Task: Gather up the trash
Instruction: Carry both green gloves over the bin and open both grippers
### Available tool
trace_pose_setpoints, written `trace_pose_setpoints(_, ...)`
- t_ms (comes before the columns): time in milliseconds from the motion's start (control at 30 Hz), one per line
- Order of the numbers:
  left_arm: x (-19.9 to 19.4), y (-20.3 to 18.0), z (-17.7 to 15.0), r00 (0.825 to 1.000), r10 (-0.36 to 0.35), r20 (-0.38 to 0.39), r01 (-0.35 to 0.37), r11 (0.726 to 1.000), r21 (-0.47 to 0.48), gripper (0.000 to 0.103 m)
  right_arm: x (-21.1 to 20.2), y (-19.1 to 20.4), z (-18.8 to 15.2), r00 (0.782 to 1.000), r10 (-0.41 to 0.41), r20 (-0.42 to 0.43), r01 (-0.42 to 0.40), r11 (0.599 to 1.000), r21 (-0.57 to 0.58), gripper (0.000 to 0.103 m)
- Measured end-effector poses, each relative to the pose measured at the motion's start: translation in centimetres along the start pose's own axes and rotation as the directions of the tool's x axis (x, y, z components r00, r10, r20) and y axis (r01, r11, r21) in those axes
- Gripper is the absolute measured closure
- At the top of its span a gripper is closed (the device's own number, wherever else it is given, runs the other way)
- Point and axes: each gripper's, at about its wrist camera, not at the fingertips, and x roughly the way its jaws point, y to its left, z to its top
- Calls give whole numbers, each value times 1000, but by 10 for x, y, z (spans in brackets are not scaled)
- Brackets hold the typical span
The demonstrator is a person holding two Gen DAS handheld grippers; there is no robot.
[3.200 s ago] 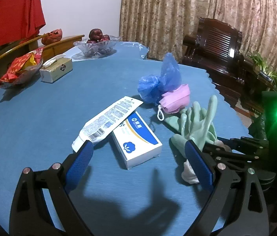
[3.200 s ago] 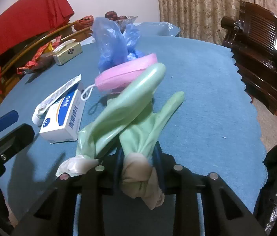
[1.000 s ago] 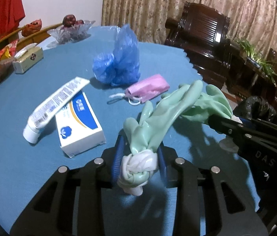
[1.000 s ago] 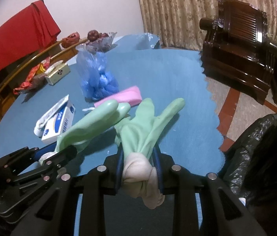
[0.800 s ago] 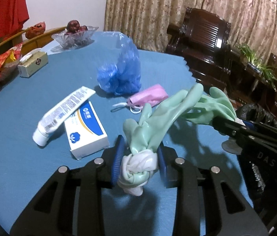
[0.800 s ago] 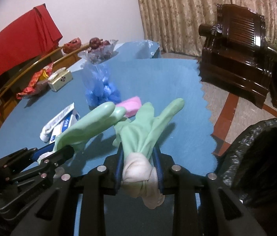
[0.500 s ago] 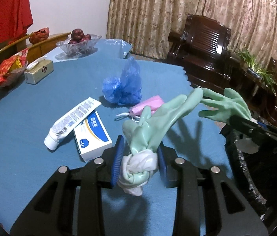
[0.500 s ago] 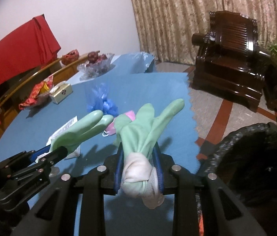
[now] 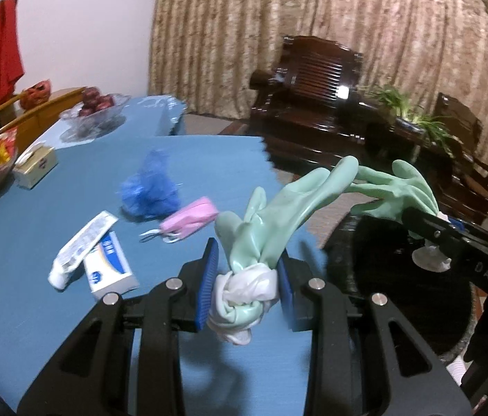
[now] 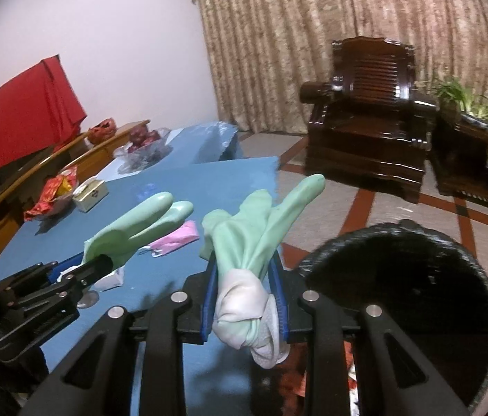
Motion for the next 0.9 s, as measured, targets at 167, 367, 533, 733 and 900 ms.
trace_pose_setpoints(167, 1, -33, 3, 998, -65, 5, 65, 997, 38, 72, -20, -25, -4, 998, -56, 16, 55, 998, 27, 75)
trace_pose_setpoints(367, 9, -69, 6, 992, -122, -4, 122, 989, 82, 72, -41, -56, -9, 991, -129, 30, 127, 990, 66, 75)
trace_pose_setpoints(533, 23, -100, 6, 985, -170, -28, 172, 977, 125, 72, -52, -81, -19, 981, -193, 25, 190, 976, 104, 75)
trace_pose_setpoints(733, 45, -133, 2, 978, -200, -66, 209, 964, 163, 72, -59, -110, -30, 965, -261, 6, 257, 955, 148, 75)
trace_pose_setpoints(900, 60, -151, -5, 971, -221, -95, 235, 955, 179, 72, -54, -128, -36, 957, -291, -16, 289, 943, 167, 75)
